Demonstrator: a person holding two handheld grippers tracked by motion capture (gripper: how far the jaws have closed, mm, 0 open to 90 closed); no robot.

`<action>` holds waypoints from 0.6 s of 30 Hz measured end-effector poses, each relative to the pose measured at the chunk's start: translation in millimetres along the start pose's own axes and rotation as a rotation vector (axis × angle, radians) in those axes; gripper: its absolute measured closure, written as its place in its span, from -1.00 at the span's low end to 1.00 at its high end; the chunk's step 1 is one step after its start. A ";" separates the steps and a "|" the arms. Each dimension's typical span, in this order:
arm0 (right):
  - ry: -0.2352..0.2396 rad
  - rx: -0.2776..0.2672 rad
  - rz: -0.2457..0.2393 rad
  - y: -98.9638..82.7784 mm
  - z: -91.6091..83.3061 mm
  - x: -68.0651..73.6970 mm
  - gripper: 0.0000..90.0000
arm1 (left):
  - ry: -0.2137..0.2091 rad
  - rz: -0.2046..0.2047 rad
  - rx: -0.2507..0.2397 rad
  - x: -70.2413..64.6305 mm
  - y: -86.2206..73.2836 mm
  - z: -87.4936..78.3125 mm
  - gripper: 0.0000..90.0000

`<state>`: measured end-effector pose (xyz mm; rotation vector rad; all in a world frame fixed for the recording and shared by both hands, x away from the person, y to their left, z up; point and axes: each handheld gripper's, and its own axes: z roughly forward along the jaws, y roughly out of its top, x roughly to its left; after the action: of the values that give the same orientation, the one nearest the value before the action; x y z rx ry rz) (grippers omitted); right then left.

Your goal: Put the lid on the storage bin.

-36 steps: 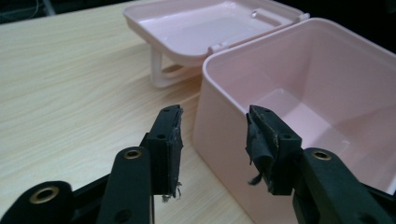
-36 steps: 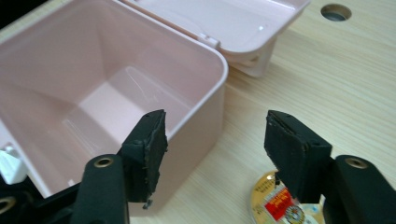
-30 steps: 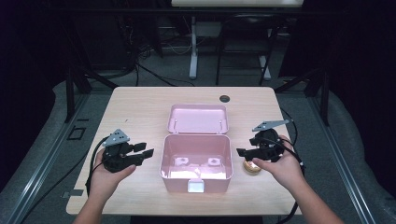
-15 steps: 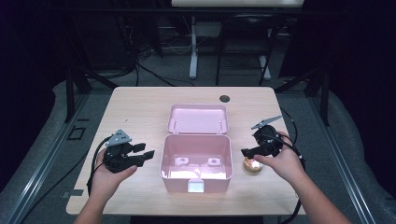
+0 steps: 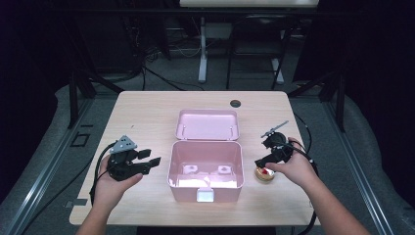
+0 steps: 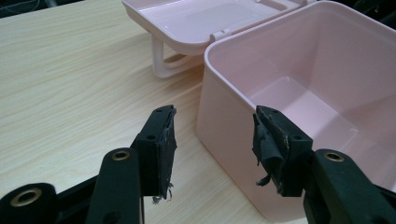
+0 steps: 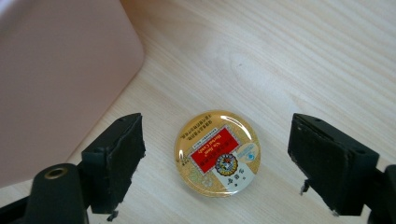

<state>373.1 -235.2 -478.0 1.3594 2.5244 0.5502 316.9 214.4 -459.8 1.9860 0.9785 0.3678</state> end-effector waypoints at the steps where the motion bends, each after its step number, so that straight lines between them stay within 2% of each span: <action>1: -0.001 0.006 0.003 0.0 2.1 -0.3 -0.61 | 0.000 -0.002 0.001 0.1 0.0 0.0 0.08; 11: -0.010 0.112 0.029 1.6 24.7 -4.3 -0.67 | 0.002 -0.009 -0.005 2.4 0.3 -2.4 0.08; 12: -0.007 0.139 0.048 2.9 26.7 -4.1 -0.68 | 0.005 -0.009 -0.005 2.7 0.2 -2.3 0.08; 15: -0.005 0.156 0.036 3.9 29.8 -5.5 -0.68 | 0.007 -0.012 -0.005 3.1 -0.1 -2.2 0.08; 16: 0.000 0.184 0.043 4.4 33.6 -5.8 -0.70 | 0.005 -0.012 -0.003 3.5 -0.2 -2.3 0.09; 17: 0.000 0.184 0.043 4.4 33.6 -5.8 -0.70 | 0.005 -0.012 -0.003 3.5 -0.2 -2.3 0.09; 18: -0.006 0.218 0.034 4.0 38.7 -6.9 -0.74 | 0.003 -0.013 0.002 3.8 0.1 -2.7 0.09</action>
<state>394.0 -230.5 -511.2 1.4756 2.6236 0.2819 317.8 218.8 -458.5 1.9804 0.9930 0.3634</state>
